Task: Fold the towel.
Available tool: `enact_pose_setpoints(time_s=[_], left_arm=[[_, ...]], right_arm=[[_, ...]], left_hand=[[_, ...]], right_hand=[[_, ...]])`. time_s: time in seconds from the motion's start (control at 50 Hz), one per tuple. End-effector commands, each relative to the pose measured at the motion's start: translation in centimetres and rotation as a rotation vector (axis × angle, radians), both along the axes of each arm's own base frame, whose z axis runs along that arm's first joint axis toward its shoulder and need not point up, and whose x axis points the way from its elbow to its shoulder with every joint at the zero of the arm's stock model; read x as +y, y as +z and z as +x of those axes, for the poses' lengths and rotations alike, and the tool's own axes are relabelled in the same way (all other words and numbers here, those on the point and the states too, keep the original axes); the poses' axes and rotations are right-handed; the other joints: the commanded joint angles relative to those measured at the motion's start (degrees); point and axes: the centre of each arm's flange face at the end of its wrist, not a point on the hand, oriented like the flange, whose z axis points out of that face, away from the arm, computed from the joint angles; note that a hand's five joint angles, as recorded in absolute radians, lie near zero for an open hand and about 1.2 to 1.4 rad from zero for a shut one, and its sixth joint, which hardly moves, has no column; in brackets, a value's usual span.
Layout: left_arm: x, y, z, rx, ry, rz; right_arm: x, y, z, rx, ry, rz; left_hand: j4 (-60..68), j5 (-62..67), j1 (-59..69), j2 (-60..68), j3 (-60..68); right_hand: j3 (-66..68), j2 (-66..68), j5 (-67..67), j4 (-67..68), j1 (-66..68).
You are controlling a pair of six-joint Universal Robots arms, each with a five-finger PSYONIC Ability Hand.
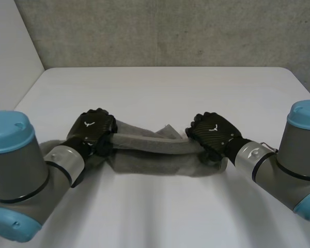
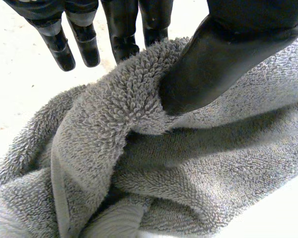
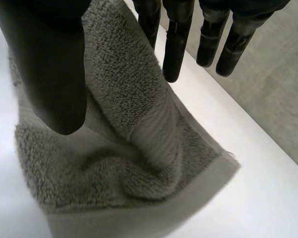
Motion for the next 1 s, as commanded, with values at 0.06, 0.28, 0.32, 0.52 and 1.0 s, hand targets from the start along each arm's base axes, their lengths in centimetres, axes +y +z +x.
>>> enact_pose_setpoints(time_s=[0.06,0.28,0.32,0.52,1.0], left_arm=[[1.1,1.0,1.7,0.009,0.007,-0.011],[2.2,0.4,2.5,-0.005,0.012,0.017],[2.0,0.3,2.8,-0.006,0.023,0.020],[2.0,0.1,2.9,-0.007,-0.013,0.070],[-9.4,22.6,-0.5,0.279,0.030,-0.737]], right_arm=[[0.0,0.0,0.7,-0.023,0.078,0.027],[-0.5,0.2,0.5,-0.045,0.120,0.034],[-0.7,0.4,0.0,-0.046,0.107,0.036],[0.2,3.0,-1.6,-0.036,0.098,0.107],[-4.9,26.1,2.6,-0.644,-0.132,-0.839]], left_hand=[[-3.1,4.5,7.6,4.3,-2.8],[-3.1,4.5,7.6,4.3,-2.8],[-3.1,4.5,7.6,4.3,-2.8],[-3.1,4.5,7.6,4.3,-2.8],[-3.1,4.5,7.6,4.3,-2.8]], right_hand=[[-2.7,2.1,5.4,-4.4,3.8],[-2.7,29.6,33.0,-4.4,31.4],[-2.7,32.7,36.0,-4.4,34.4],[-2.7,44.6,47.9,-4.4,46.3],[-2.7,44.6,47.9,-4.4,46.3]])
